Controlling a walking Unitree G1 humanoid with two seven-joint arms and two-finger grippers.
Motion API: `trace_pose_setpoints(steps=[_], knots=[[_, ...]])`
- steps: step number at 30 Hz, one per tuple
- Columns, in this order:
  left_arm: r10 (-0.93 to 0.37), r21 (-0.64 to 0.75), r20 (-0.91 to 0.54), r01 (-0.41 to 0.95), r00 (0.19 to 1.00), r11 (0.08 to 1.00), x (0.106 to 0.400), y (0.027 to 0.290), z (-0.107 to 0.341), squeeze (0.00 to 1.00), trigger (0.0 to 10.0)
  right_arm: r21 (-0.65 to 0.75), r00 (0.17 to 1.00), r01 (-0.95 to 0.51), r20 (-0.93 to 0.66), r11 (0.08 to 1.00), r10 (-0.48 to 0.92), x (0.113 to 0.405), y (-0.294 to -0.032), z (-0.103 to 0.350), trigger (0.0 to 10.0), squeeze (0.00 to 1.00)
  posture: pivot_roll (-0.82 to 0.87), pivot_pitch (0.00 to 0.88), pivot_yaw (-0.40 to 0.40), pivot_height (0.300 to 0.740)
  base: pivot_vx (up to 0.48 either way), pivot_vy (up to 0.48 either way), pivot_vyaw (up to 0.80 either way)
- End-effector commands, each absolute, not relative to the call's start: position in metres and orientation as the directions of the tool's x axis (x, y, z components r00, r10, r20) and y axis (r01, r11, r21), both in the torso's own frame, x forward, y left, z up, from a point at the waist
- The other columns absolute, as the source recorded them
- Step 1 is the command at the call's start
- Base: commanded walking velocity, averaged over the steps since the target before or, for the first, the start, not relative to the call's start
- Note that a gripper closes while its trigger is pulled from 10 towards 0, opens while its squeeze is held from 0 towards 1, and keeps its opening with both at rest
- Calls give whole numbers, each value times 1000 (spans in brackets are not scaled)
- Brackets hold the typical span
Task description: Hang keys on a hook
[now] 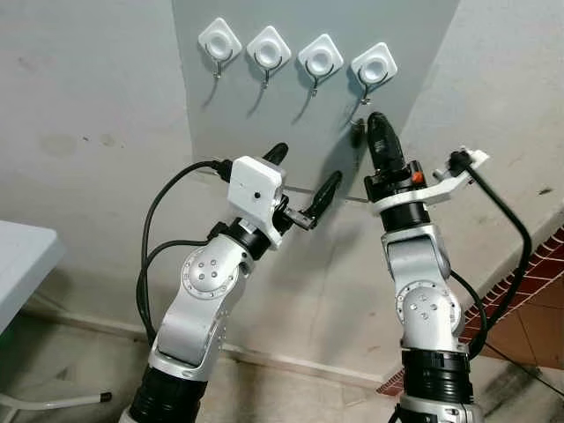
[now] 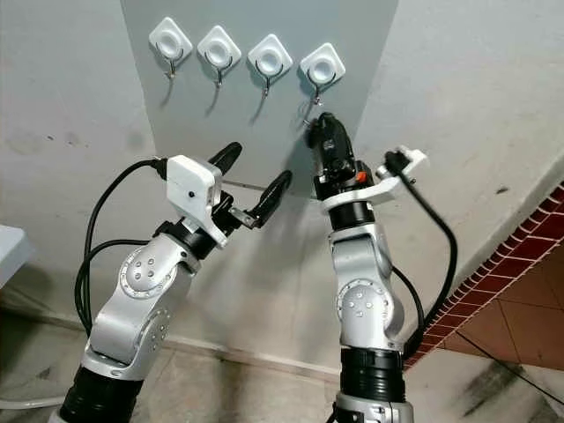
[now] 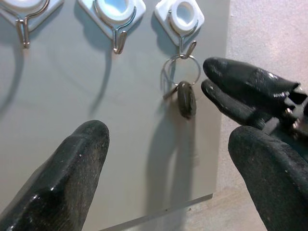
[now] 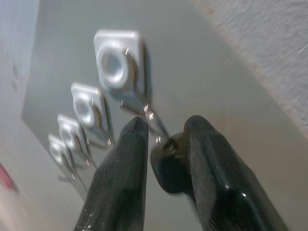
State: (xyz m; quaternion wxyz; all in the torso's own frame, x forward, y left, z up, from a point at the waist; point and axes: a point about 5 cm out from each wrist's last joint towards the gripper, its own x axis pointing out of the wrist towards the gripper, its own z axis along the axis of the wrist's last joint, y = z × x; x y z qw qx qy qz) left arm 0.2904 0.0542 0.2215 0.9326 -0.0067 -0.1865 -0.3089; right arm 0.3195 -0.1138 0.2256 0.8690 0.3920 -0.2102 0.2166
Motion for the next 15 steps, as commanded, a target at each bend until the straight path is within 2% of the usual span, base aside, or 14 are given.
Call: trace_pose_setpoints(steps=[1, 11, 13, 14, 15], knots=[[-557, 76, 347, 569, 754, 818, 291, 56, 219, 0, 10000, 550, 809, -547, 542, 631, 228, 318, -113, 226, 10000, 1000, 3, 56, -70, 740, 0, 0, 0], [-477, 15, 269, 492, 836, 871, 298, 71, 189, 0, 10000, 414, 865, -442, 432, 796, 256, 308, -119, 188, 10000, 1000, 8, 56, -71, 740, 0, 0, 0], [-419, -32, 229, 436, 879, 899, 300, 79, 173, 0, 10000, 361, 907, -363, 350, 859, 236, 303, -127, 166, 10000, 1000, 9, 55, -72, 740, 0, 0, 0], [-385, -59, 203, 404, 900, 913, 301, 84, 164, 0, 10000, 334, 924, -323, 313, 886, 219, 300, -132, 157, 10000, 690, 11, 53, -73, 740, 0, 0, 0], [-370, -71, 191, 389, 909, 918, 302, 86, 159, 0, 10000, 315, 930, -305, 300, 899, 211, 299, -134, 153, 10000, 690, 11, 53, -73, 740, 0, 0, 0]])
